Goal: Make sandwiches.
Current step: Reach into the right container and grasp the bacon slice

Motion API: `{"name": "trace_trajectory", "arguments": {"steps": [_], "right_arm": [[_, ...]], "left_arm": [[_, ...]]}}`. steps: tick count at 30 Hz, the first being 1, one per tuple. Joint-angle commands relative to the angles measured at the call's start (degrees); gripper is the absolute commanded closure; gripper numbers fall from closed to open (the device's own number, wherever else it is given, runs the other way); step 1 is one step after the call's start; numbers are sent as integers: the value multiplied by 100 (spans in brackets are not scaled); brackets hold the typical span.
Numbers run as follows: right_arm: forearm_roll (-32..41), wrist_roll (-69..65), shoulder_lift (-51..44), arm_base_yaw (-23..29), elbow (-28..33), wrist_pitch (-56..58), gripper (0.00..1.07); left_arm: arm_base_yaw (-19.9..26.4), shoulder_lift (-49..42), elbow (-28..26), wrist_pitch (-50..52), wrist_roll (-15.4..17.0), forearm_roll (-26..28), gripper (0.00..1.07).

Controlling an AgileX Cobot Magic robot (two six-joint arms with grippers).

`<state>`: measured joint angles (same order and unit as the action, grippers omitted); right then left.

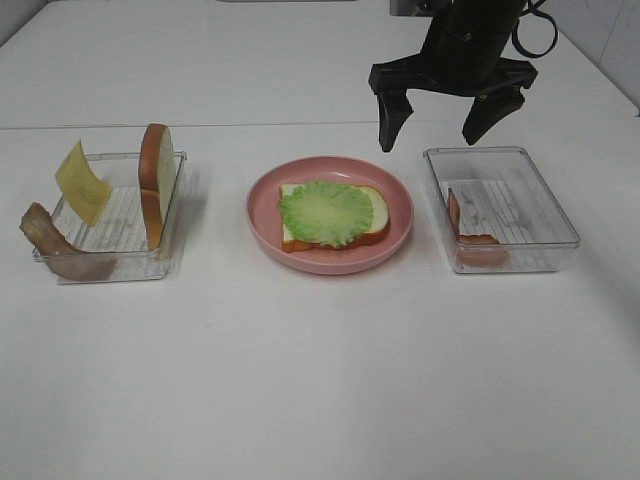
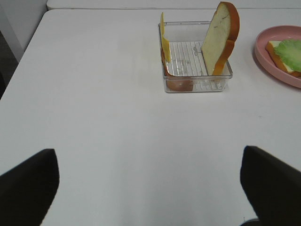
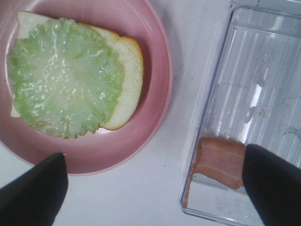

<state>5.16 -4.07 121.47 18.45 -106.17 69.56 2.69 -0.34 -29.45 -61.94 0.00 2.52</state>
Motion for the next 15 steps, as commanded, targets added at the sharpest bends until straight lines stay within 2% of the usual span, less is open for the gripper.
{"name": "trace_trajectory", "arguments": {"steps": [1, 9, 15], "right_arm": [[-86, -166, -92, -11, 0, 665, 13], [-103, -252, -275, -11, 464, 636, 13], [-212, -252, -223, -29, 951, 80, 14]], "left_arm": [[-29, -74, 0, 34, 0, -23, 4], [-29, -69, 0, 34, 0, -23, 4], [-29, -69, 0, 34, 0, -23, 4]]}}
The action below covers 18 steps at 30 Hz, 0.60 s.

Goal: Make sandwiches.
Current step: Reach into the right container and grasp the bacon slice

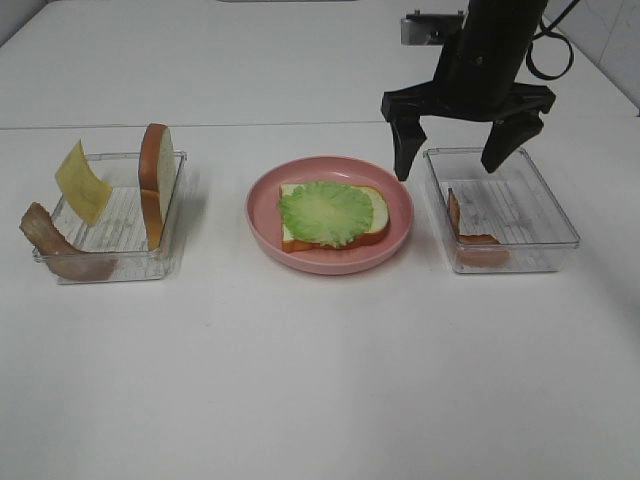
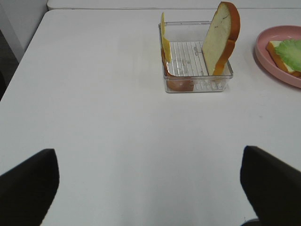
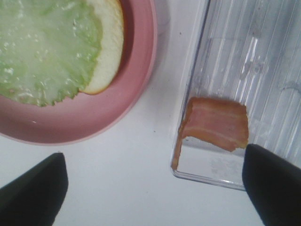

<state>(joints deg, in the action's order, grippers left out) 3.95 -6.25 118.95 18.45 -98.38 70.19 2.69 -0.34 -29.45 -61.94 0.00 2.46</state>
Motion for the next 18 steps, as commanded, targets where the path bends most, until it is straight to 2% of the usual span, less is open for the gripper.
{"name": "trace_trajectory", "arguments": {"steps": [1, 8, 18], "right_arm": [[-126, -40, 57, -97, 235, -143, 14], [-11, -23, 344, -298, 275, -298, 17], [86, -11, 642, -292, 281, -378, 19]], "left_arm": [[-29, -69, 0, 34, 0, -17, 4], [-29, -69, 0, 34, 0, -17, 4], [-29, -69, 0, 34, 0, -17, 4]]}}
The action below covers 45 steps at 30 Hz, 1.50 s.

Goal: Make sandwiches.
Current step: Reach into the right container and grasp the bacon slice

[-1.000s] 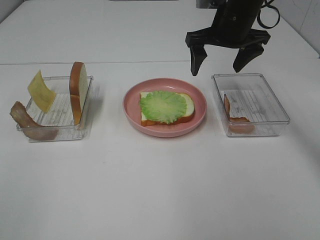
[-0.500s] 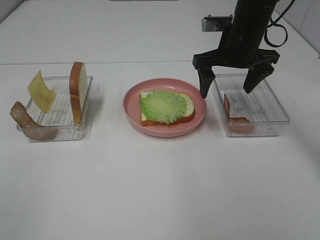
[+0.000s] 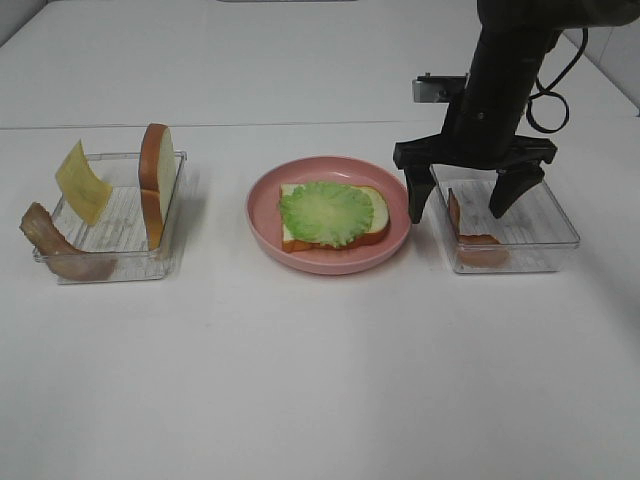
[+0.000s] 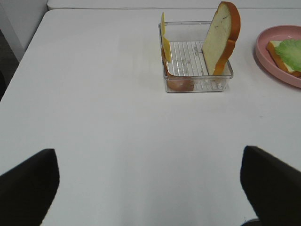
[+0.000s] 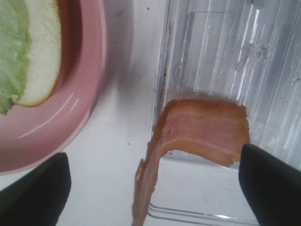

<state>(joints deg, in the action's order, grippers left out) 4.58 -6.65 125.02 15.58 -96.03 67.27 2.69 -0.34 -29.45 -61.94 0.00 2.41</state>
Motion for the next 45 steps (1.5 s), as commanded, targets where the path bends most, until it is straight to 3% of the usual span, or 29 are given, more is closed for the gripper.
{"name": "trace_trajectory", "arguments": {"steps": [1, 2, 3, 5, 6, 8, 21, 24, 26, 27, 28, 29, 30, 31, 39, 45], "right_arm": [[29, 29, 34, -6, 46, -92, 21], [34, 34, 34, -6, 46, -92, 28], [34, 34, 34, -6, 46, -92, 28], [34, 34, 34, -6, 46, -97, 42], [34, 34, 34, -6, 46, -97, 42], [23, 34, 34, 0, 46, -97, 54], [17, 34, 34, 0, 46, -97, 57], [17, 34, 34, 0, 46, -97, 64], [6, 34, 34, 0, 46, -97, 81], [6, 34, 34, 0, 46, -97, 81], [-29, 34, 34, 0, 46, -86, 93], [-29, 34, 34, 0, 46, -86, 93], [-46, 34, 34, 0, 46, -80, 104], [-57, 29, 34, 0, 46, -57, 107], [-46, 11, 11, 0, 46, 34, 107], [350, 11, -625, 0, 46, 97, 107]], "left_arm": [[-29, -69, 0, 34, 0, -11, 4], [-29, -69, 0, 34, 0, -11, 4], [-29, -69, 0, 34, 0, -11, 4], [-29, -69, 0, 34, 0, -11, 4], [-29, -69, 0, 34, 0, -11, 4], [-29, -69, 0, 34, 0, -11, 4], [-29, -69, 0, 34, 0, -11, 4], [-29, -69, 0, 34, 0, -11, 4], [-29, -69, 0, 34, 0, -11, 4], [-29, -69, 0, 34, 0, -11, 4], [-29, -69, 0, 34, 0, -11, 4], [-29, -69, 0, 34, 0, -11, 4], [-29, -69, 0, 34, 0, -11, 4], [-29, -69, 0, 34, 0, -11, 4], [-29, -69, 0, 34, 0, -11, 4], [-29, -69, 0, 34, 0, -11, 4]]}}
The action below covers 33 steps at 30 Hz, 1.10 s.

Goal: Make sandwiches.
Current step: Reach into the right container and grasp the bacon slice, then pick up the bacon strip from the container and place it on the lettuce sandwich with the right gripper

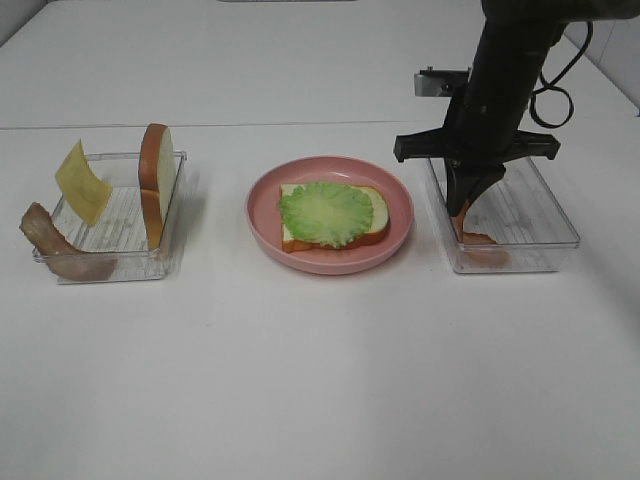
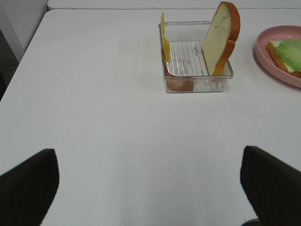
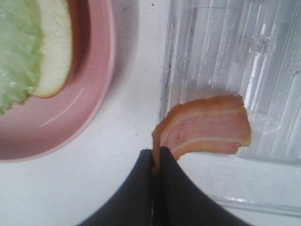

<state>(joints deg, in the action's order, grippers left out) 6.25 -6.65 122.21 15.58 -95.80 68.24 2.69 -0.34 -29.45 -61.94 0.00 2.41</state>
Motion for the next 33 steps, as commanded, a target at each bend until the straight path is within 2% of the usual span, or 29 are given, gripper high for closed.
{"name": "trace_trajectory", "arguments": {"steps": [1, 6, 7, 8, 9, 10, 12, 13, 14, 15, 17, 20, 30, 33], "right_arm": [[252, 11, -487, 0, 23, -46, 107], [728, 57, -1054, 6, 11, -367, 107], [1054, 201, -1140, 17, 0, -561, 107], [1054, 201, -1140, 17, 0, -561, 107], [1473, 435, -1146, 17, 0, -733, 107], [1473, 435, -1146, 17, 0, -733, 107], [2149, 842, -1026, 86, 0, -1020, 107], [2149, 842, -1026, 86, 0, -1020, 107], [2550, 1077, -905, 138, 0, -1232, 107], [2550, 1077, -905, 138, 0, -1232, 107], [3065, 1455, -670, 252, -46, -1524, 107], [3283, 1587, -395, 378, -201, -1667, 107], [3455, 1587, 498, 642, -1043, -1656, 107], [3432, 1587, 613, 670, -1129, -1633, 107]], "left_arm": [[-29, -69, 0, 34, 0, -11, 4], [-29, -69, 0, 34, 0, -11, 4], [-29, -69, 0, 34, 0, -11, 4], [-29, -69, 0, 34, 0, -11, 4], [-29, -69, 0, 34, 0, -11, 4], [-29, -69, 0, 34, 0, -11, 4], [-29, -69, 0, 34, 0, -11, 4], [-29, -69, 0, 34, 0, -11, 4], [-29, -69, 0, 34, 0, -11, 4], [-29, -69, 0, 34, 0, -11, 4], [-29, -69, 0, 34, 0, -11, 4], [-29, -69, 0, 34, 0, -11, 4], [-29, -69, 0, 34, 0, -11, 4], [-29, -69, 0, 34, 0, -11, 4]]}}
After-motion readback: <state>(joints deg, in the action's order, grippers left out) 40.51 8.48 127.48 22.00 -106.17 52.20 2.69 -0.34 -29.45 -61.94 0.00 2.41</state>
